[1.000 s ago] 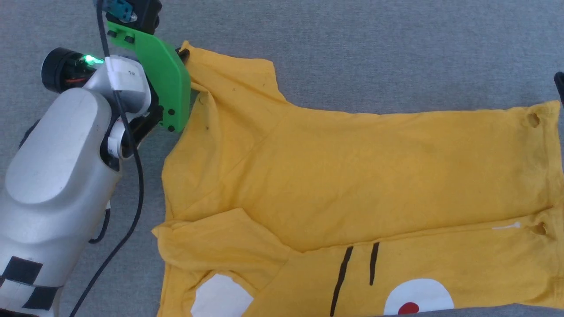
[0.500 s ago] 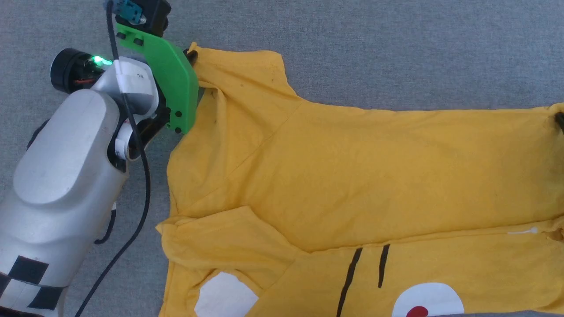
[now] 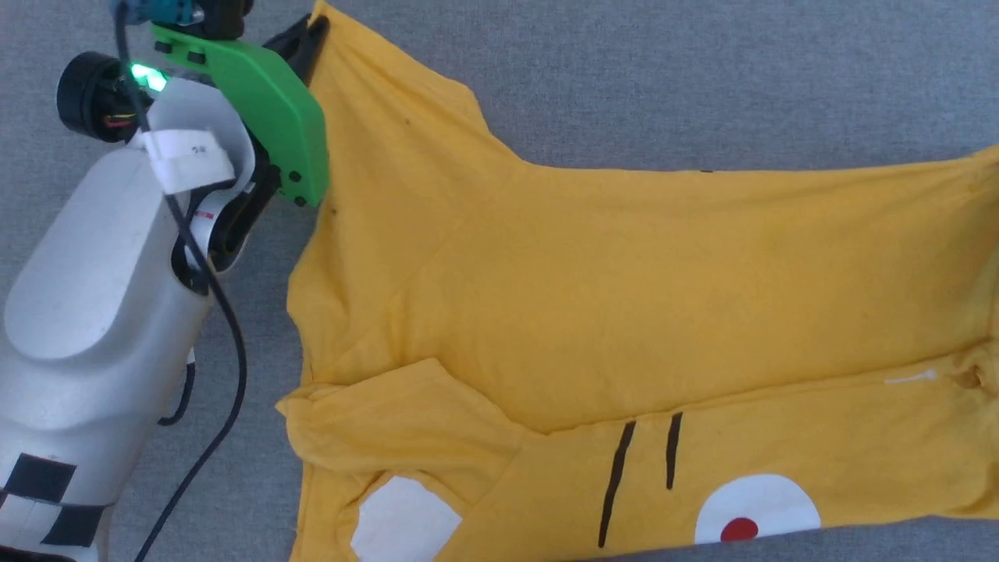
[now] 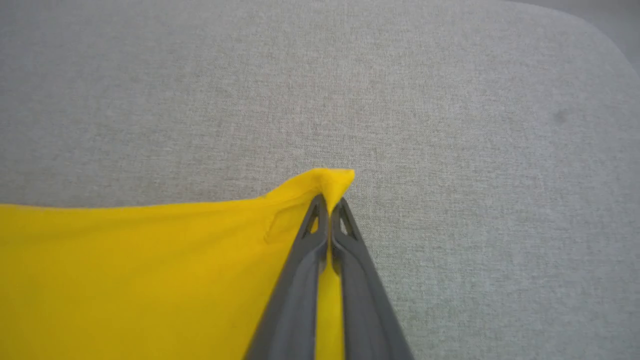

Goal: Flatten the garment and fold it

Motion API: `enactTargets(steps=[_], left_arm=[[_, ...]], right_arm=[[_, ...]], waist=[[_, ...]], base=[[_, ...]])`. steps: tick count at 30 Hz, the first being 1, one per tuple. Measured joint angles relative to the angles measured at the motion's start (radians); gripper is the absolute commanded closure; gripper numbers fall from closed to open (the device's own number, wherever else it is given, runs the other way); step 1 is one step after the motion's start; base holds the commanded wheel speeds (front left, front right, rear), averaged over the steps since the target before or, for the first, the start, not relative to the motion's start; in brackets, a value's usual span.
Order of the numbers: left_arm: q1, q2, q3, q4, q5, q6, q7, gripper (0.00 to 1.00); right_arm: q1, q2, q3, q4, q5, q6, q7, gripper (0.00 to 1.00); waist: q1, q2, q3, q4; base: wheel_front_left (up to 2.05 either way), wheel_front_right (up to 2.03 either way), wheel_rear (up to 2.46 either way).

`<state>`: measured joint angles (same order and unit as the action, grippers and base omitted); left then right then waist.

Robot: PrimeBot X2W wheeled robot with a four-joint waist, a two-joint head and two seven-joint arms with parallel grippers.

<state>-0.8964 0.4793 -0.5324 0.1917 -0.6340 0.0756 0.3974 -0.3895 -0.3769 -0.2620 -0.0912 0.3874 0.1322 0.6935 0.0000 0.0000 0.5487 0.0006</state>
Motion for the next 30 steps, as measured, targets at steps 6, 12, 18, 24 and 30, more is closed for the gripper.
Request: enactTargets(steps=[6, 12, 18, 24, 30], left_arm=[[0.104, 0.020, 0.039, -0.092, -0.010, 0.011, -0.110, 1.00], [0.302, 0.049, 0.074, -0.262, -0.030, 0.055, -0.206, 1.00], [0.553, 0.060, 0.109, -0.431, -0.071, 0.135, -0.273, 1.00], [0.851, 0.060, 0.128, -0.518, -0.137, 0.209, -0.327, 1.00], [0.984, 0.026, 0.093, -0.486, -0.177, 0.217, -0.351, 1.00]], right_arm=[[0.049, 0.012, -0.016, -0.036, 0.024, 0.000, -0.053, 1.00], [0.184, 0.049, -0.066, -0.081, 0.044, 0.000, -0.092, 1.00], [0.315, 0.117, -0.111, -0.107, 0.066, 0.000, -0.119, 1.00], [0.450, 0.188, -0.143, -0.112, 0.081, 0.000, -0.134, 1.00], [0.528, 0.219, -0.128, -0.088, 0.055, 0.000, -0.144, 1.00]], waist=[[0.0000, 0.0000, -0.056, 0.005], [0.0000, 0.0000, -0.125, 0.017], [-0.0001, 0.0000, -0.193, 0.032], [-0.0001, 0.0000, -0.252, 0.044], [-0.0001, 0.0000, -0.282, 0.048]], base=[[0.00, 0.00, 0.00], [0.00, 0.00, 0.00], [0.00, 0.00, 0.00], [0.00, 0.00, 0.00], [0.00, 0.00, 0.00]])
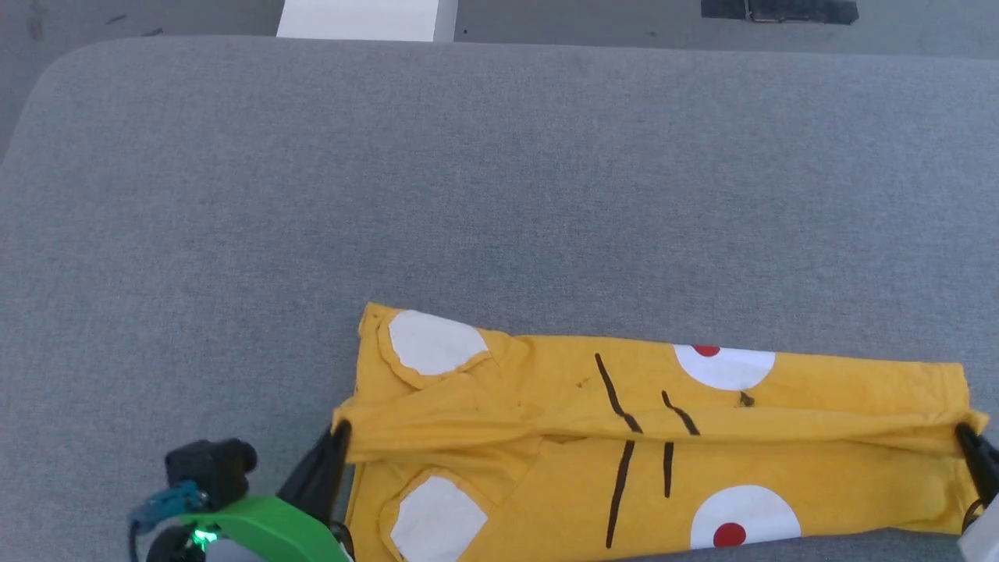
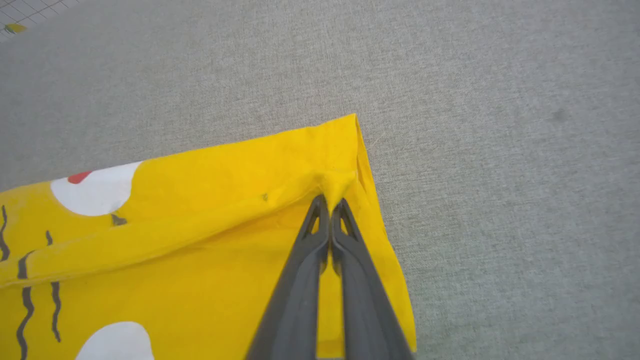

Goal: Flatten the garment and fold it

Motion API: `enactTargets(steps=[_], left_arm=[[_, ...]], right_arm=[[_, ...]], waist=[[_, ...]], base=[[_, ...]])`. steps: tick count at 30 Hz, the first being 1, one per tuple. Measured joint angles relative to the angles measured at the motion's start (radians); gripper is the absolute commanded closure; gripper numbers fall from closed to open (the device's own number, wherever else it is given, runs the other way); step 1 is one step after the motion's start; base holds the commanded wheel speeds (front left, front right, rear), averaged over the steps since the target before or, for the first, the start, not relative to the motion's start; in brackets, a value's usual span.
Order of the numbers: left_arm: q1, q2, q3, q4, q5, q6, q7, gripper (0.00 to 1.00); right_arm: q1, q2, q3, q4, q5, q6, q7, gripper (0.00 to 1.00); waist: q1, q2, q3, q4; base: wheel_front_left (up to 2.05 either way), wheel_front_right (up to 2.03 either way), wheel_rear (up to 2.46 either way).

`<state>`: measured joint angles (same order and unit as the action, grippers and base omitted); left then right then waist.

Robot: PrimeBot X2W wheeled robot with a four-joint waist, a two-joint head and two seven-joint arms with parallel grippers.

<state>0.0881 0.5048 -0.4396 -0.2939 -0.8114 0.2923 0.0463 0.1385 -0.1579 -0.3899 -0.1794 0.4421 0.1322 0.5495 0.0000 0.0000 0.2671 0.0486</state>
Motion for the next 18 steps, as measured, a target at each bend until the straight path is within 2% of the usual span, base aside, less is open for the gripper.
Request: enactTargets(steps=[4, 5, 6, 7, 8, 13, 18], left_arm=[[-0.002, -0.003, -0.043, 0.095, 0.001, -0.012, 0.027, 1.00], [-0.005, -0.005, -0.051, 0.115, 0.001, -0.017, 0.032, 0.94], [-0.012, -0.010, -0.059, 0.139, 0.001, -0.022, 0.034, 0.69], [-0.023, -0.016, -0.065, 0.163, 0.003, -0.029, 0.038, 0.50], [-0.033, -0.019, -0.070, 0.180, 0.007, -0.032, 0.041, 0.00], [-0.088, -0.048, -0.060, 0.229, 0.016, -0.037, 0.017, 0.00], [-0.080, -0.056, -0.026, 0.206, -0.001, -0.041, -0.030, 0.00]], right_arm=[[0.012, -0.006, 0.043, 0.047, -0.038, 0.000, -0.006, 1.00], [0.012, -0.010, 0.054, 0.060, -0.046, 0.000, -0.005, 1.00], [0.010, -0.014, 0.062, 0.079, -0.053, 0.000, -0.004, 0.95], [0.007, -0.016, 0.067, 0.098, -0.059, 0.000, -0.004, 0.50], [0.005, -0.019, 0.072, 0.113, -0.066, 0.000, 0.002, 0.00], [-0.015, -0.036, 0.097, 0.157, -0.072, 0.000, 0.040, 0.00], [0.008, -0.078, 0.098, 0.102, -0.034, 0.000, 0.142, 0.00]], waist=[[0.0000, 0.0000, -0.013, 0.001], [0.0000, 0.0000, -0.015, 0.000], [0.0000, 0.0000, -0.017, 0.000], [0.0000, 0.0000, -0.020, -0.001], [0.0000, 0.0000, -0.022, -0.002], [0.0000, 0.0000, -0.037, -0.009], [0.0000, 0.0000, -0.064, -0.018]], base=[[0.00, 0.00, 0.00], [0.00, 0.00, 0.00], [0.00, 0.00, 0.00], [0.00, 0.00, 0.00], [0.00, 0.00, 0.00], [0.00, 0.00, 0.00], [0.00, 0.00, 0.00]])
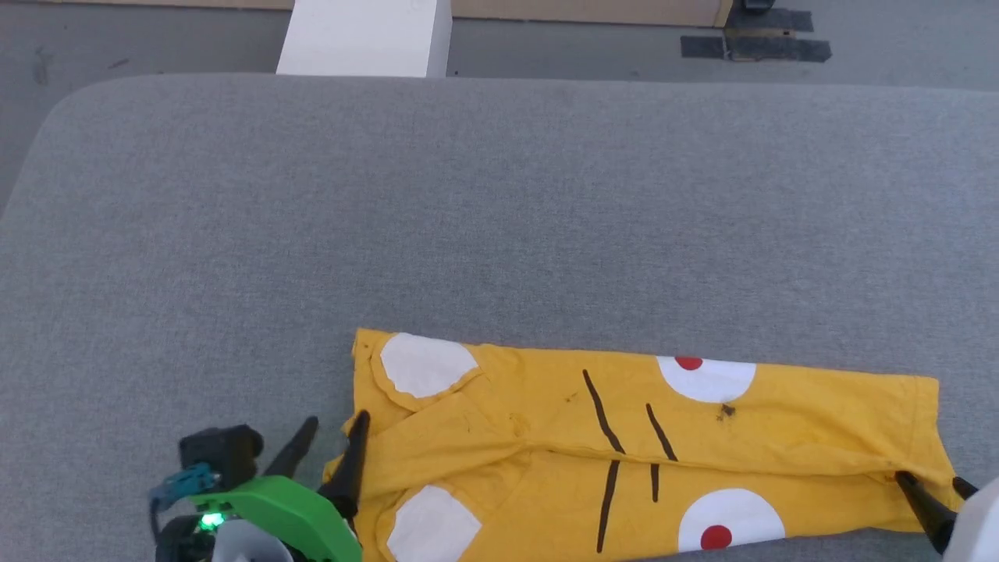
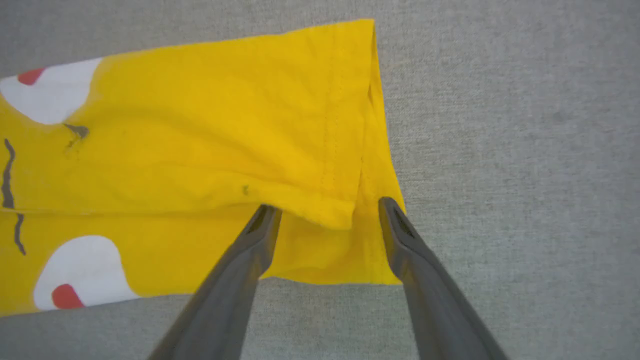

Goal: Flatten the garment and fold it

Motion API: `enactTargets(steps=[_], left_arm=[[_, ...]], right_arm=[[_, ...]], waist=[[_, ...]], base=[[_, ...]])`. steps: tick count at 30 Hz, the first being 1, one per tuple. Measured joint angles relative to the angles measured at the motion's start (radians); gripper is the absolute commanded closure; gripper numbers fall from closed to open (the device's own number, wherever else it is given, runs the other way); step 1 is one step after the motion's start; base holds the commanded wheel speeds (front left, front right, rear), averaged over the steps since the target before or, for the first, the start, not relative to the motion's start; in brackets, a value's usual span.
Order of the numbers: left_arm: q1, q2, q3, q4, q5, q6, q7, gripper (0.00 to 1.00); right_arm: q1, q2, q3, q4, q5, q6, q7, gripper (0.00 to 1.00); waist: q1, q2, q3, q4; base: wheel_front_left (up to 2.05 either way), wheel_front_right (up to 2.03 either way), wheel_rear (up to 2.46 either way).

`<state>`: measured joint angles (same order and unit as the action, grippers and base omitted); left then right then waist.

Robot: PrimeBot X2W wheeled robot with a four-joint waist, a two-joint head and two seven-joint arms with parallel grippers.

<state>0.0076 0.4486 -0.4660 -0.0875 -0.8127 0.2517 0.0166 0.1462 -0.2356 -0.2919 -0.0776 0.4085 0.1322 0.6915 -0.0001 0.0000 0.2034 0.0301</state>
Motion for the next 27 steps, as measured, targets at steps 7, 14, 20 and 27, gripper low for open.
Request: enactTargets(steps=[7, 14, 20, 27], left_arm=[[0.054, 0.002, 0.083, -0.080, 0.043, 0.074, -0.150, 0.00], [0.074, -0.015, 0.118, -0.115, 0.196, 0.146, -0.263, 0.00], [0.070, -0.056, 0.115, -0.122, 0.311, 0.154, -0.269, 0.00], [0.041, -0.078, 0.106, -0.119, 0.360, 0.144, -0.270, 0.00]], right_arm=[[0.060, 0.005, -0.081, -0.167, 0.037, 0.000, 0.054, 0.00], [0.046, 0.086, -0.136, -0.182, -0.053, 0.000, -0.045, 0.00], [-0.010, 0.107, -0.111, -0.060, -0.099, 0.000, -0.109, 0.00], [-0.083, 0.074, -0.077, 0.100, -0.108, 0.000, -0.153, 0.00]], waist=[[0.0000, 0.0000, -0.037, -0.020], [0.0000, 0.0001, -0.024, -0.031], [0.0000, 0.0000, 0.024, -0.015], [0.0000, 0.0000, 0.083, 0.011]], base=[[0.00, 0.00, 0.00], [0.00, 0.00, 0.00], [0.00, 0.00, 0.00], [0.00, 0.00, 0.00]])
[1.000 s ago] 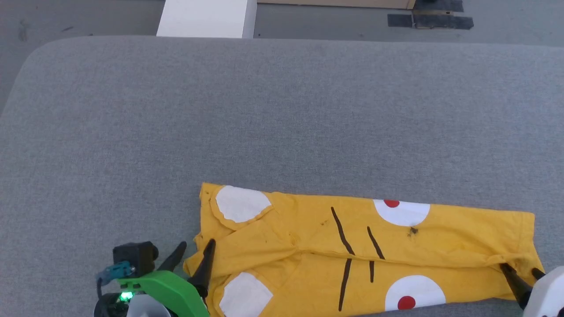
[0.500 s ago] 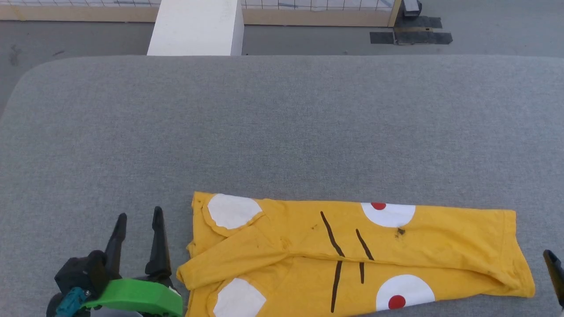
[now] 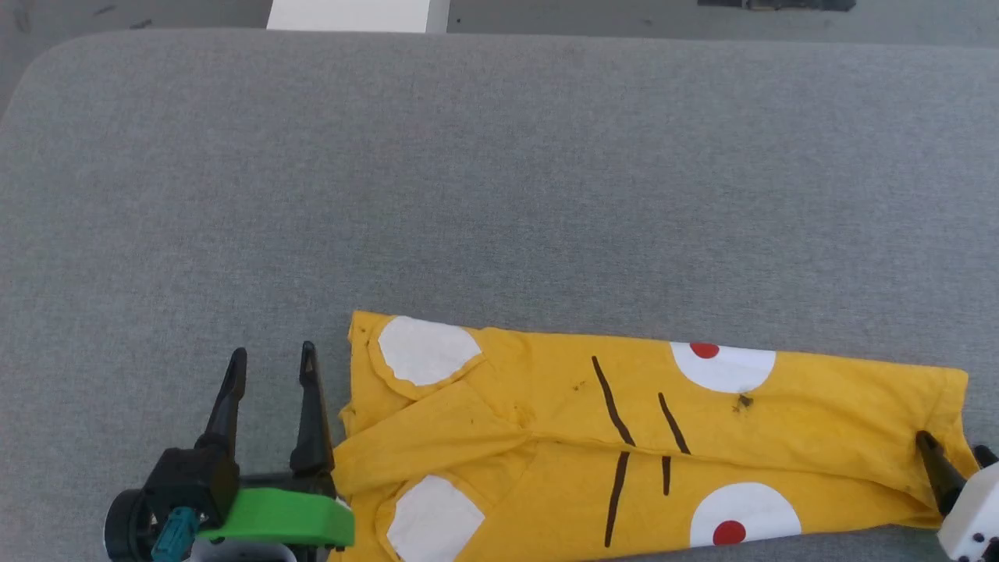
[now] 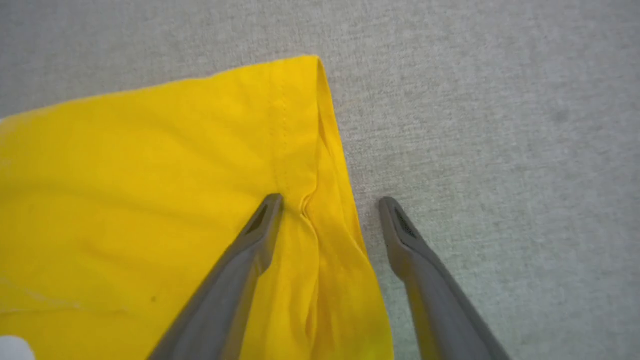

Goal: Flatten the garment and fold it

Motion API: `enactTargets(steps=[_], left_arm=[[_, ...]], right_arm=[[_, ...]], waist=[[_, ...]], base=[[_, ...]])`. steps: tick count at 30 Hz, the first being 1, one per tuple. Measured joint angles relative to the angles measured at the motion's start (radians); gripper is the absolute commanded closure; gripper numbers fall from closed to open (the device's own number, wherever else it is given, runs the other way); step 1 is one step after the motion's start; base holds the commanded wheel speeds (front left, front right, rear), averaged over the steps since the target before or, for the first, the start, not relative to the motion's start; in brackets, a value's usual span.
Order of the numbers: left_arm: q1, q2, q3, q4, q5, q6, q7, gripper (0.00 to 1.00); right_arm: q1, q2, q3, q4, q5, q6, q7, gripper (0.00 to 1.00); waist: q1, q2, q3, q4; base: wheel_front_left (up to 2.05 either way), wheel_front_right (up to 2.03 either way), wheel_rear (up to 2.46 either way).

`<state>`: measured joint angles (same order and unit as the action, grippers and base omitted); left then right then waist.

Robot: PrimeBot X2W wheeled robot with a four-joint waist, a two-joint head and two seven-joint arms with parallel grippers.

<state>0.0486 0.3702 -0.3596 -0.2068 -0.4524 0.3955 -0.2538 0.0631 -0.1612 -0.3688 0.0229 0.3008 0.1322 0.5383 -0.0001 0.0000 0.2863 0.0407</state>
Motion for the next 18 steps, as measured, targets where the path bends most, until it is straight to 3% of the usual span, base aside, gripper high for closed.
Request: enactTargets(steps=[2, 3, 10, 14, 18], left_arm=[[-0.009, -0.005, -0.003, 0.002, 0.004, -0.003, 0.000, 0.00], [-0.012, -0.009, -0.004, 0.003, 0.004, -0.005, 0.000, 0.00], [-0.019, -0.031, -0.001, 0.012, 0.012, -0.016, 0.000, 0.00], [-0.019, -0.041, 0.001, 0.021, 0.012, -0.025, 0.000, 0.00], [-0.018, -0.050, 0.001, 0.033, 0.011, -0.028, 0.000, 0.00]], right_arm=[[-0.013, -0.016, 0.002, 0.018, 0.012, 0.000, 0.021, 0.85], [-0.019, -0.023, 0.002, 0.020, 0.018, 0.000, 0.032, 1.00], [-0.041, -0.032, -0.034, 0.012, 0.061, 0.001, 0.054, 1.00], [-0.046, -0.048, -0.130, 0.014, 0.040, 0.001, 0.054, 1.00], [-0.046, -0.106, -0.245, 0.008, -0.016, 0.001, 0.050, 1.00]], waist=[[0.0000, 0.0000, 0.013, 0.007], [0.0000, 0.0000, 0.017, 0.010], [0.0000, 0.0000, 0.022, 0.020], [0.0000, 0.0001, 0.000, 0.013], [0.0000, 0.0000, -0.028, 0.009]], base=[[0.00, 0.00, 0.00], [0.00, 0.00, 0.00], [0.00, 0.00, 0.00], [0.00, 0.00, 0.00], [0.00, 0.00, 0.00]])
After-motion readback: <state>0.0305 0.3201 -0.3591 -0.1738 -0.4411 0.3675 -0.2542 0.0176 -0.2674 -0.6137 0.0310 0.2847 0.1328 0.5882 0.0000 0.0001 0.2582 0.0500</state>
